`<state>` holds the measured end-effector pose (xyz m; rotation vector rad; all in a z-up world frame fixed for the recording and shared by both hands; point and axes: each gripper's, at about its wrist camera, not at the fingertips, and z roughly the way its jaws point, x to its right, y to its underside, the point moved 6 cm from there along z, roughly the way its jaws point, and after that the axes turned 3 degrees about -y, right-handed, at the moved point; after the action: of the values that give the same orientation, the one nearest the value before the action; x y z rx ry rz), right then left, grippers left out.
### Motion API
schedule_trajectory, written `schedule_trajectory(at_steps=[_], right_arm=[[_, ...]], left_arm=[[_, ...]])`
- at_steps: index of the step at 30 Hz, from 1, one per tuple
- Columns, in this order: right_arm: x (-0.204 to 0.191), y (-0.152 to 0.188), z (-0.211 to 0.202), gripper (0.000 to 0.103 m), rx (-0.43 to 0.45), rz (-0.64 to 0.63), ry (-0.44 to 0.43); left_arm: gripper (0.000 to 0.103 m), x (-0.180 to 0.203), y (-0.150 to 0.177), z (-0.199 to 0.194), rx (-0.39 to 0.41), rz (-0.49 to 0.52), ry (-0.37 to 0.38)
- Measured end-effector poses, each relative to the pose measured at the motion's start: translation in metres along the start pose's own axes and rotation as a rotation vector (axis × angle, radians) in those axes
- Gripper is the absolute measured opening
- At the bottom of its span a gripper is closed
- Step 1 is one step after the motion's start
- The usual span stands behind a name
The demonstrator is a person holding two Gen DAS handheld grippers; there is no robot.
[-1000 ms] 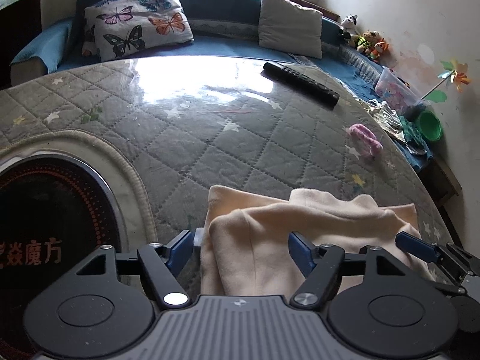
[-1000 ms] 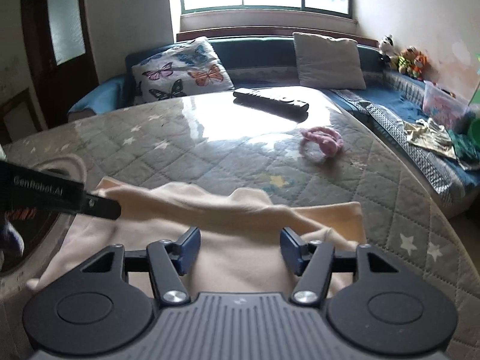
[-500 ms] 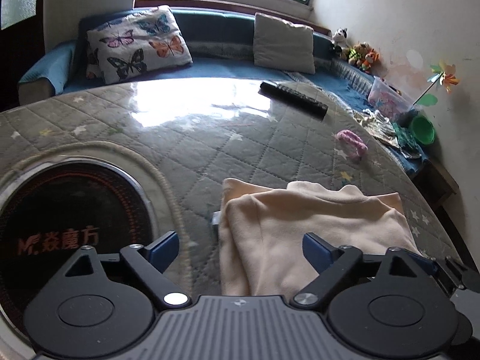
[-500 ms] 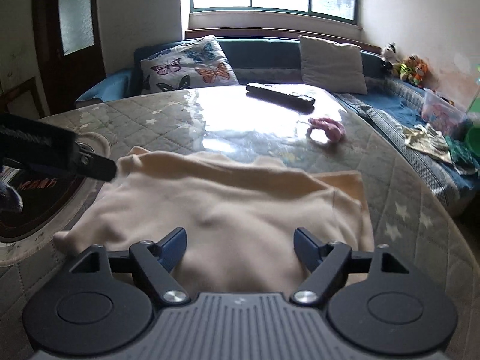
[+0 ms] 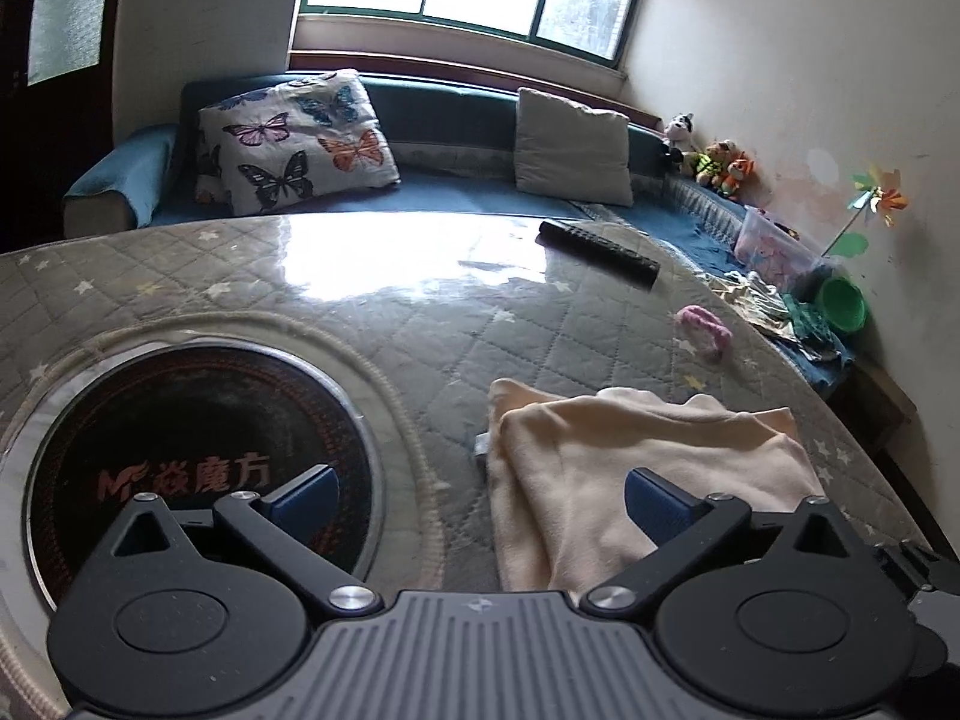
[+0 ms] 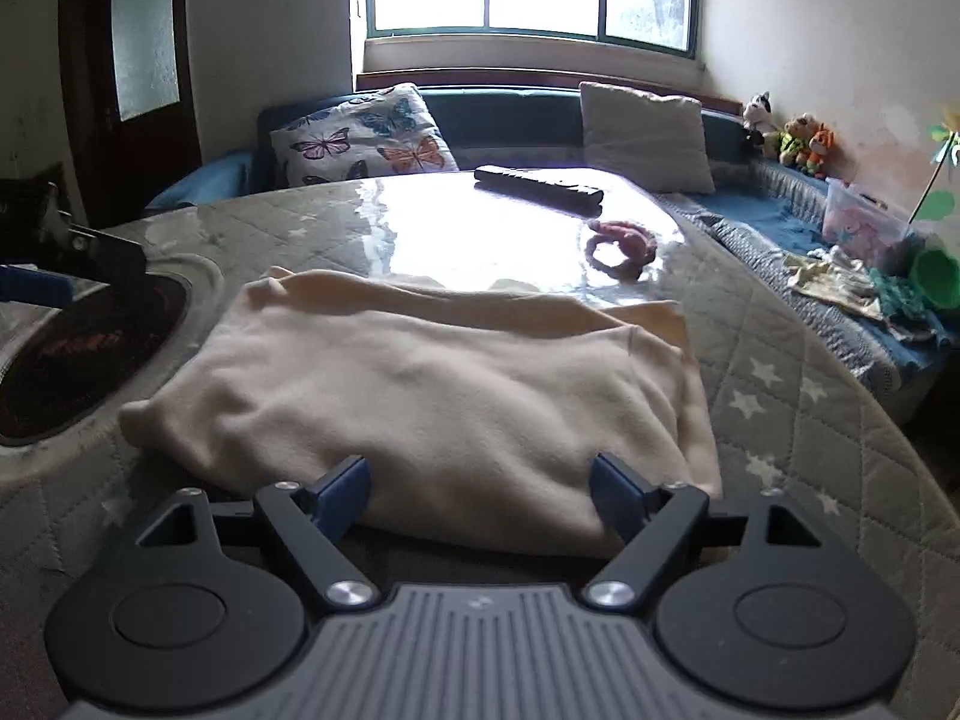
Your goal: Fold clothes
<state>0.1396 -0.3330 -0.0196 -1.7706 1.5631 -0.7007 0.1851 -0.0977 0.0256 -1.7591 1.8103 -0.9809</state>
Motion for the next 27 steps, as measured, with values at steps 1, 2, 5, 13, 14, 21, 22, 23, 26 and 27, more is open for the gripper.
schedule_trajectory(at_steps=[1, 2, 5, 13, 14, 21, 22, 23, 26, 27], right_arm=[[-0.002, -0.001, -0.001, 0.083, 0.003, -0.004, 0.001], [-0.006, -0.003, -0.001, 0.083, 0.008, -0.008, -0.005], [-0.021, -0.009, 0.005, 0.084, 0.013, -0.022, -0.023], [-0.060, -0.024, 0.022, 0.088, 0.027, -0.060, -0.070], [-0.065, -0.025, 0.024, 0.089, 0.029, -0.065, -0.076], [-0.087, -0.017, 0.036, 0.090, 0.010, -0.144, -0.047], [-0.086, -0.016, 0.035, 0.090, 0.012, -0.139, -0.050], [-0.084, -0.017, 0.033, 0.091, 0.012, -0.135, -0.053], [-0.078, -0.016, 0.025, 0.097, 0.020, -0.126, -0.054], [-0.077, -0.016, 0.022, 0.101, 0.022, -0.127, -0.050]], left_arm=[[0.103, -0.003, 0.001, -0.001, -0.003, -0.004, -0.007], [0.103, -0.005, 0.002, -0.001, -0.005, -0.006, -0.014], [0.103, -0.011, 0.006, -0.004, -0.008, -0.004, -0.031], [0.103, -0.026, 0.013, -0.010, -0.028, -0.033, -0.063], [0.103, -0.028, 0.013, -0.010, -0.033, -0.035, -0.068], [0.103, -0.029, 0.020, -0.012, -0.038, -0.024, -0.081], [0.103, -0.028, 0.021, -0.012, -0.036, -0.013, -0.084], [0.103, -0.026, 0.022, -0.012, -0.035, 0.000, -0.086], [0.103, -0.020, 0.027, -0.014, -0.030, 0.036, -0.086], [0.103, -0.018, 0.028, -0.014, -0.029, 0.046, -0.084]])
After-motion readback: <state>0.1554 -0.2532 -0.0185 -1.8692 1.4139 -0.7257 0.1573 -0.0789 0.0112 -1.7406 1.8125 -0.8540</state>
